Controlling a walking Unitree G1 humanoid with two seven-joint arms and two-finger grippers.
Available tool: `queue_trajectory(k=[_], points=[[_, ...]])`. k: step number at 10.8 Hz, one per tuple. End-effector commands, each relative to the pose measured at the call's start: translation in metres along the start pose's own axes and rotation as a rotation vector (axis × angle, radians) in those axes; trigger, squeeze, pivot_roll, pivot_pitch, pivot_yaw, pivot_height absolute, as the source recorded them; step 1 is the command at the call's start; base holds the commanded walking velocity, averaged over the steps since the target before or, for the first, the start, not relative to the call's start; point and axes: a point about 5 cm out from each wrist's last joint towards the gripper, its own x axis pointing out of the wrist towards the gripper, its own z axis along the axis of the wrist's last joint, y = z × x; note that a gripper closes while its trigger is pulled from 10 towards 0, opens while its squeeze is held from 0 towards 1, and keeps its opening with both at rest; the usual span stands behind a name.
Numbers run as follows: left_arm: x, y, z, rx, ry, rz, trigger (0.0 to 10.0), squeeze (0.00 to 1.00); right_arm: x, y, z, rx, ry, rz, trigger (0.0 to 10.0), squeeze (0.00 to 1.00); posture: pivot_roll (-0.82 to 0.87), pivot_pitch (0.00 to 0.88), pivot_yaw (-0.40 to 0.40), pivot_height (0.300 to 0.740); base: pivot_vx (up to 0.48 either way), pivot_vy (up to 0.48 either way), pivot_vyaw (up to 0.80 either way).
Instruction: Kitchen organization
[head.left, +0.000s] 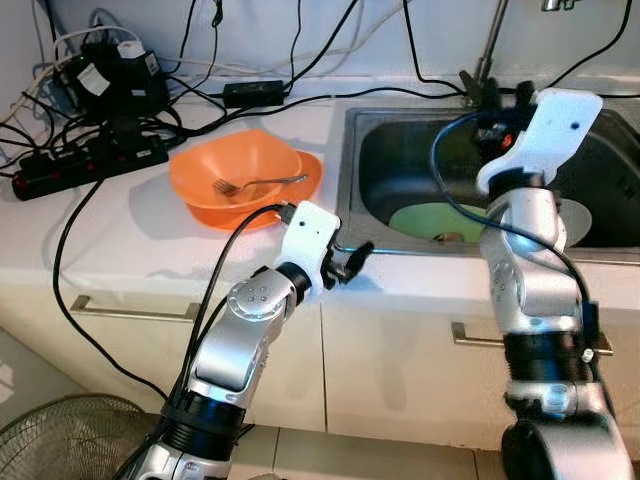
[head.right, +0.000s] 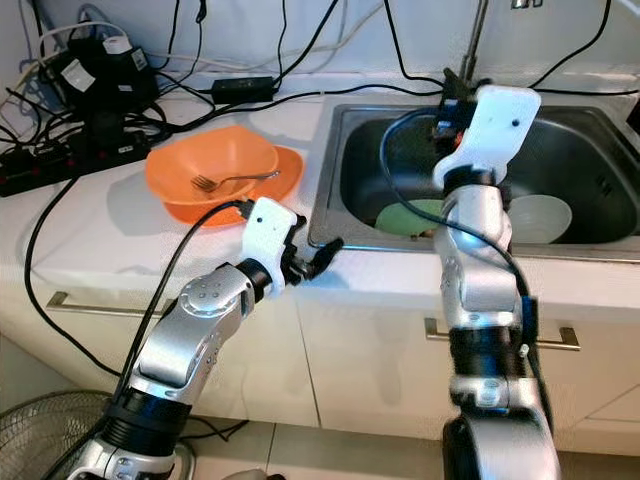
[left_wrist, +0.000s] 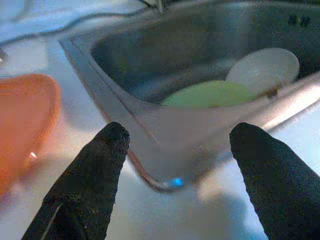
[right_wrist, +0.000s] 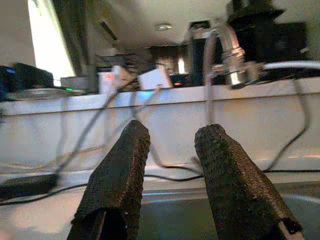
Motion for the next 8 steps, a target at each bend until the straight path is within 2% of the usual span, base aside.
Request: queue_trajectory(k=[1,2,3,4,8], points=[[0.002,0.008,0.010,0.033,-0.041,0.044,10.0,0.00,-0.005,0.011,0.001,0.051,0.007,0.059,10.0,0.00,0.03,0.000,0.064,0.740,0.000,0.000,0.00],[0.002,0.013,0.015,0.045,-0.072,0.076,10.0,0.00,-0.014,0.019,-0.003,0.141,0.043,0.102,10.0,0.00,0.03,0.000,0.066,0.740,0.000,0.000,0.00],[0.002,0.014,0.016,0.049,-0.079,0.086,10.0,0.00,-0.017,0.021,-0.005,0.154,0.056,0.113,10.0,0.00,0.03,0.000,0.067,0.740,0.000,0.000,0.00],[0.002,0.018,0.019,0.055,-0.098,0.112,10.0,0.00,-0.032,0.032,-0.015,0.163,0.093,0.158,10.0,0.00,0.03,0.000,0.068,0.740,0.000,0.000,0.00],[0.003,0.020,0.018,0.067,-0.112,0.129,10.0,0.00,-0.044,0.037,-0.026,0.182,0.162,0.199,10.0,0.00,0.03,0.000,0.070,0.740,0.000,0.000,0.00]])
